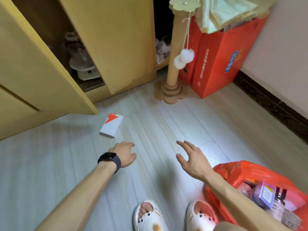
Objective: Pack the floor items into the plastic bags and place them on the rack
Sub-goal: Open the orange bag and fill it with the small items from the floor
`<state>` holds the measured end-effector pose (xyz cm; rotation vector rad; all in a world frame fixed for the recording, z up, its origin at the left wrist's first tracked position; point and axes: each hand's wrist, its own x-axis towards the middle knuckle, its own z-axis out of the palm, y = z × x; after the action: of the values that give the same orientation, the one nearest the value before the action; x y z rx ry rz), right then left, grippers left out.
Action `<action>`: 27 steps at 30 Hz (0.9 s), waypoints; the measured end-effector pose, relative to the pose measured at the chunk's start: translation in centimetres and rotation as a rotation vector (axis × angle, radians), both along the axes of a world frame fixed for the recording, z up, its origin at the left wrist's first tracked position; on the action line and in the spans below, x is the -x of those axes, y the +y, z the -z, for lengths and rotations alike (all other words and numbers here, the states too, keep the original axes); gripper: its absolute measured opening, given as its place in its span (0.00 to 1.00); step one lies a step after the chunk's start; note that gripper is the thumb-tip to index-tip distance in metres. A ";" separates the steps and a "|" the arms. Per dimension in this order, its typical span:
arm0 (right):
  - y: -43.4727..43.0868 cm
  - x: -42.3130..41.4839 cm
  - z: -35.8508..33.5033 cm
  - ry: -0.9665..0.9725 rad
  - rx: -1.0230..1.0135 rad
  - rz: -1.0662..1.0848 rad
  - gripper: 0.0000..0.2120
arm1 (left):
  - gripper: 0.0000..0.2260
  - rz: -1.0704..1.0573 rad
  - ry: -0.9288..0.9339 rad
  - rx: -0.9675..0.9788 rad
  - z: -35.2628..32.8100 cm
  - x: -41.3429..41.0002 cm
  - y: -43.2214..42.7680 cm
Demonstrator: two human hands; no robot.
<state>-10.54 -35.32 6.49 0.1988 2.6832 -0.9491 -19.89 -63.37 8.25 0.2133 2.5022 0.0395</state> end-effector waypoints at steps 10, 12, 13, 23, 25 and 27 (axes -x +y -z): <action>-5.9 6.1 13.1 -0.343 -0.484 -0.503 0.36 | 0.33 -0.109 -0.166 0.112 13.8 -3.2 -7.6; -6.4 6.2 14.5 -0.322 -0.557 -0.532 0.39 | 0.34 -0.102 -0.064 0.109 14.9 -0.8 -8.3; -6.5 6.0 14.9 -0.300 -0.586 -0.542 0.39 | 0.35 -0.113 -0.010 0.108 15.0 1.0 -8.7; -6.4 6.0 17.4 -0.302 -0.567 -0.530 0.41 | 0.41 -0.670 0.115 -0.143 16.5 16.2 -9.8; -6.5 6.2 16.9 -0.366 -0.537 -0.528 0.42 | 0.38 -0.635 0.170 -0.180 16.5 13.5 -7.5; -6.9 6.7 15.8 -0.442 -0.502 -0.529 0.44 | 0.37 -0.506 0.144 -0.207 16.0 9.9 -5.2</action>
<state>-17.21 -42.25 -9.33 -0.1780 2.3151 -0.0546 -29.81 -68.61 -7.73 -0.3494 2.6303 0.5052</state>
